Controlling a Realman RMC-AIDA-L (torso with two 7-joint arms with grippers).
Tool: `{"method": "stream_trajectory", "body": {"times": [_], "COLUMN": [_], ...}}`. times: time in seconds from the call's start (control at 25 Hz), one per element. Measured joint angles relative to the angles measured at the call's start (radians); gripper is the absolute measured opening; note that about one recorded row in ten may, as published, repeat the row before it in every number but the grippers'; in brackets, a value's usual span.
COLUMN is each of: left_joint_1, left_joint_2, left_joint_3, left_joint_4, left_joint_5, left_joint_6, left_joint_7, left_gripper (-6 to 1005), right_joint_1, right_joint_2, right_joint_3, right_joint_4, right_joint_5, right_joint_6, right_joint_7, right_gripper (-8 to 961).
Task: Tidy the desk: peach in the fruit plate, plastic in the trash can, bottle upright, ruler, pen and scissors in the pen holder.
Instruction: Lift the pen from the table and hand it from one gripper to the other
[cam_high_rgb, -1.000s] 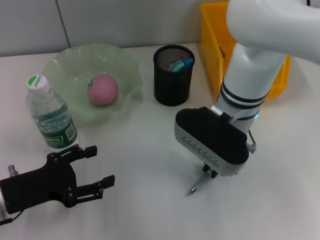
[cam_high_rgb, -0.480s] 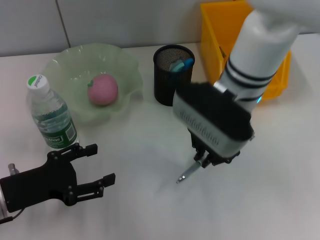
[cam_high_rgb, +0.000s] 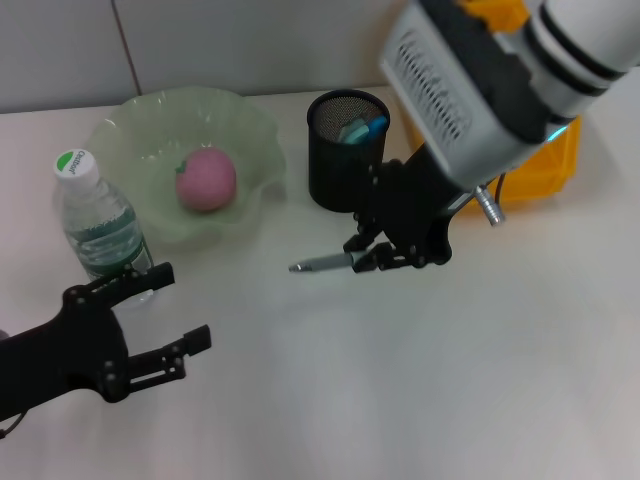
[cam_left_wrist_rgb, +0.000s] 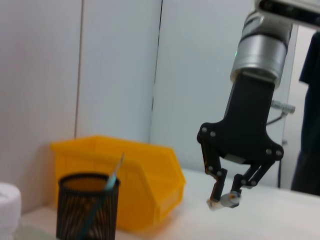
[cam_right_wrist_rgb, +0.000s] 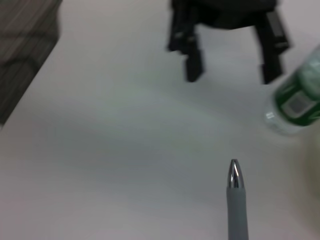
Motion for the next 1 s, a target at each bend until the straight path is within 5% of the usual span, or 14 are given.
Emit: {"method": "stream_trajectory", "body": {"times": [0.32, 0.64, 1.0], "left_joint_1": [0.003, -0.015, -0.042], "left_joint_2": [-0.001, -0.001, -0.002], "left_joint_3": [-0.098, -0.1, -0.099], "left_joint_4": [-0.096, -0.114, -0.116], "left_joint_5": [-0.036, -0.039, -0.044], "left_joint_6": [0.139, 0.194, 0.214], "left_joint_7": [0.112, 0.127, 0.13], "left_gripper": [833, 832, 832], "right_joint_1": [-0.149, -0.312, -0.337], "right_joint_2": [-0.002, 0.0, 0.0], "right_joint_3": [0.172, 0.181, 0.185], "right_joint_4": [-0.046, -0.03, 0.172], "right_joint_5": [0.332, 0.611, 0.909], "right_joint_6": [-0.004, 0.122, 0.308], "right_joint_7": [0.038, 0.029, -0.072], "right_gripper": [119, 118, 118]}}
